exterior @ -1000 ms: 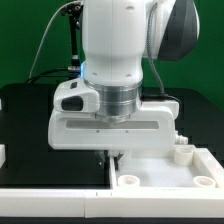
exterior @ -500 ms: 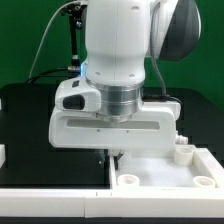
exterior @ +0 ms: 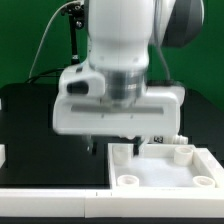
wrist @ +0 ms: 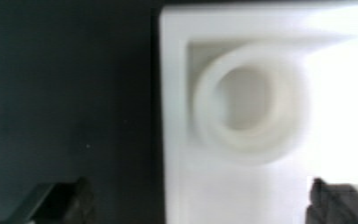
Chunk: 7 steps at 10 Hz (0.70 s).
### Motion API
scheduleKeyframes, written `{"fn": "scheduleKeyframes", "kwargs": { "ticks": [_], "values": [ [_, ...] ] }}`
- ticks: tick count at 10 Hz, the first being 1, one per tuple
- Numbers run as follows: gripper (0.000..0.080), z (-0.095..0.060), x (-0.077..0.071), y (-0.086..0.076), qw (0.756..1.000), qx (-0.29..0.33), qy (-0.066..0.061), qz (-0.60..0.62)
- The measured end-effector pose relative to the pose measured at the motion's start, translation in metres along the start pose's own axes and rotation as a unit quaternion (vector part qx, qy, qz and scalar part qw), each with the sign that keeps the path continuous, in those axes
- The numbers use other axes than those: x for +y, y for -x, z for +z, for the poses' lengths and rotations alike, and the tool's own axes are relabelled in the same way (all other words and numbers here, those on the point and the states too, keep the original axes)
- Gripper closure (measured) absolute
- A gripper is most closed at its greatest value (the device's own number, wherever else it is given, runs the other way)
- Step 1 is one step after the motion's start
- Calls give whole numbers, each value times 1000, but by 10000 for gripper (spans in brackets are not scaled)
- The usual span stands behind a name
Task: Assemble one leg
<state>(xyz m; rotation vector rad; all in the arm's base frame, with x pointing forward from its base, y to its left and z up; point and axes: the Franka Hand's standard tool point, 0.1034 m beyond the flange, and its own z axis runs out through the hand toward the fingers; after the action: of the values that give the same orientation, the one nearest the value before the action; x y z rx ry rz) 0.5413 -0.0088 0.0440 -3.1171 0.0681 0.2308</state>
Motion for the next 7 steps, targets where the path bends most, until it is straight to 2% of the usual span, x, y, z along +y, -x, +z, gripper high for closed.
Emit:
{"fn": "scheduleKeyframes", "kwargs": {
  "ticks": [1,2,4,5,6,7],
  "values": [
    [171,-10,-5,14,1000,-8,-3,14],
    [155,-17,-9,20,1000,-13,-5,17],
    [151,-11,-6,17,1000,-20,-4,18],
    [150,-11,-7,20,999,-37,-5,18],
    [150,-9,-6,28,997,-69,-7,21],
    [150,-6,-1,46,993,-112,-6,22]
  ]
}}
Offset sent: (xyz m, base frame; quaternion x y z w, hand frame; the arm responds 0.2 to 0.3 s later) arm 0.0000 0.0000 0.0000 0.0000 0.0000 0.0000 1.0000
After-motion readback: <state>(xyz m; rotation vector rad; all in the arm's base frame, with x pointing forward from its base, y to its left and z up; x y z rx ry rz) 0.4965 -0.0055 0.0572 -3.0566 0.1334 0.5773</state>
